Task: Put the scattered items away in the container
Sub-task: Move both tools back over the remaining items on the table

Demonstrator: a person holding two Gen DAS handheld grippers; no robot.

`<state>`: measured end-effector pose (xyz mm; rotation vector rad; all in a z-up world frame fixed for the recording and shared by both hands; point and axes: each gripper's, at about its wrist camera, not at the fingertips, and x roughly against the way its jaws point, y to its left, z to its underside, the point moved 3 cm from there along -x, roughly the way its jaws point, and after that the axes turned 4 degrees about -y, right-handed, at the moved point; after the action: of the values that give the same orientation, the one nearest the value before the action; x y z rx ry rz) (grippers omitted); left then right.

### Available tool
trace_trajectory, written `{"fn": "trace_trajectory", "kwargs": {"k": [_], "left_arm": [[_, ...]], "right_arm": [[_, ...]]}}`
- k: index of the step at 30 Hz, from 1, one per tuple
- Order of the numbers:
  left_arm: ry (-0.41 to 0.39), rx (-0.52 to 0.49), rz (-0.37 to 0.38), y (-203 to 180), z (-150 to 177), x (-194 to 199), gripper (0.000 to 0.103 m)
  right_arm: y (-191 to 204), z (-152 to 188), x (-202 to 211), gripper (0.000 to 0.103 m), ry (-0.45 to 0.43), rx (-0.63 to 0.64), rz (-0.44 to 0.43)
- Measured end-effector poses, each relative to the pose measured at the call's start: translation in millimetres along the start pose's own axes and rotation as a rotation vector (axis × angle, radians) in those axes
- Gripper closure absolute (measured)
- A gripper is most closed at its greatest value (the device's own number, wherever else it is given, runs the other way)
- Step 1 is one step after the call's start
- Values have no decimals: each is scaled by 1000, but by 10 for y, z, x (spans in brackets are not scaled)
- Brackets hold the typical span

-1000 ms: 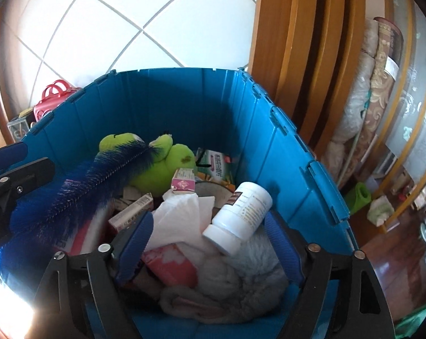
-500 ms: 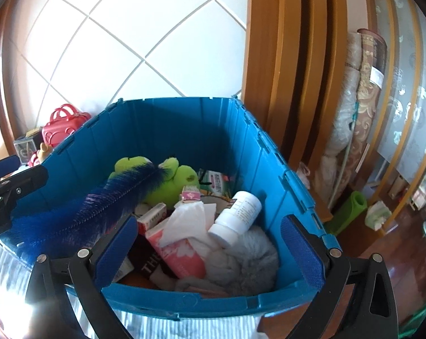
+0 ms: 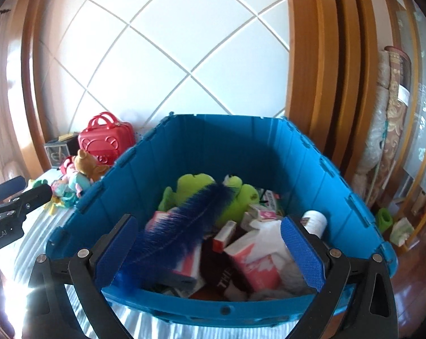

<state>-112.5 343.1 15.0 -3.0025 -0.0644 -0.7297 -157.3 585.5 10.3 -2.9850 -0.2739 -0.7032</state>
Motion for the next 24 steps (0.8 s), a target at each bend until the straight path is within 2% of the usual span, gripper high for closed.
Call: {"fn": "trace_trajectory", "kwargs": {"k": [8, 14, 19, 24], "left_arm": [[-9, 26, -19, 1234, 160, 265, 28], [11, 17, -7, 2107, 320, 444, 28], [53, 45, -4, 2593, 442, 474, 28], [69, 72, -15, 2883, 503, 410, 28]], "right_arm": [[1293, -73, 91, 0, -24, 45, -52], [2358, 36, 194, 0, -11, 54, -47], [3017, 244, 159, 0, 61, 70, -50], [3394, 336, 55, 0, 104, 108, -62]]}}
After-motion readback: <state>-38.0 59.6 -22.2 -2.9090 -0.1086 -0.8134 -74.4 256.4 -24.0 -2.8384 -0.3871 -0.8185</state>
